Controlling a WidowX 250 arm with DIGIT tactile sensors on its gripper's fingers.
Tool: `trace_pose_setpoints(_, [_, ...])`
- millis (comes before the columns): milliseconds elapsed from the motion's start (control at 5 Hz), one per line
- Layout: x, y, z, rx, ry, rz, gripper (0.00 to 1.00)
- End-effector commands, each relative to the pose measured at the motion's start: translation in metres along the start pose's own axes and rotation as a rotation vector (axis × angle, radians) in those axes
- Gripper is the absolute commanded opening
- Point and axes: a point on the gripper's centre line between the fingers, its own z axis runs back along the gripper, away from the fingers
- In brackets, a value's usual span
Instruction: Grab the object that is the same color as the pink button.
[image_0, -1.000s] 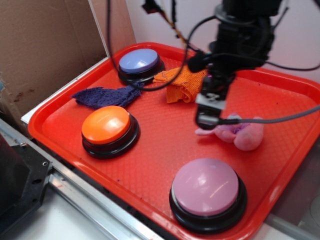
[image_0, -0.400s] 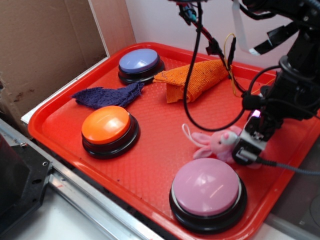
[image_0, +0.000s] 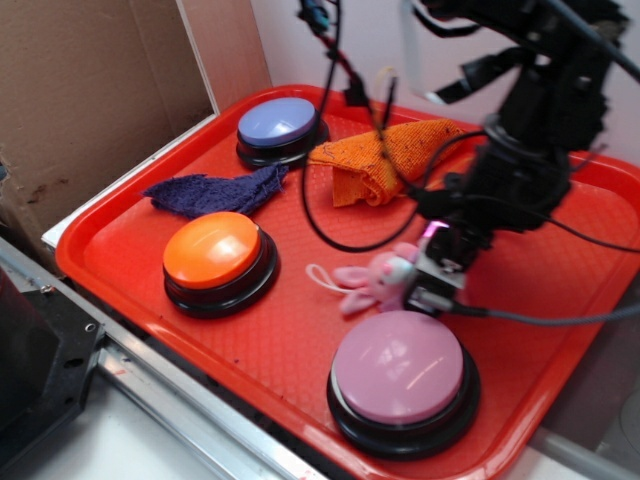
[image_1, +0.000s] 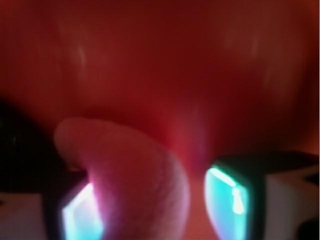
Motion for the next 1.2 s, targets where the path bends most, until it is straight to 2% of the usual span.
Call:
trace_pose_setpoints(0, [-0.024, -0.022, 0.019, 0.04, -0.096, 0.058, 0.0])
trace_pose_setpoints(200, [-0.043, -0.019, 0.049, 0.075, -0.131, 0.138, 0.0])
trace_pose_setpoints(400, [-0.08, -0.023, 0.082, 0.139, -0.235, 0.399, 0.0])
trace_pose_setpoints(600, [-0.124, -0.031, 0.111, 0.054, -0.394, 0.62, 0.0])
trace_pose_setpoints(800, [-0.152, -0.047, 0.147, 0.092, -0.44, 0.736, 0.0])
trace_pose_setpoints(1000, [-0.169, -0.07, 0.19, 0.102, -0.378, 0.85, 0.0])
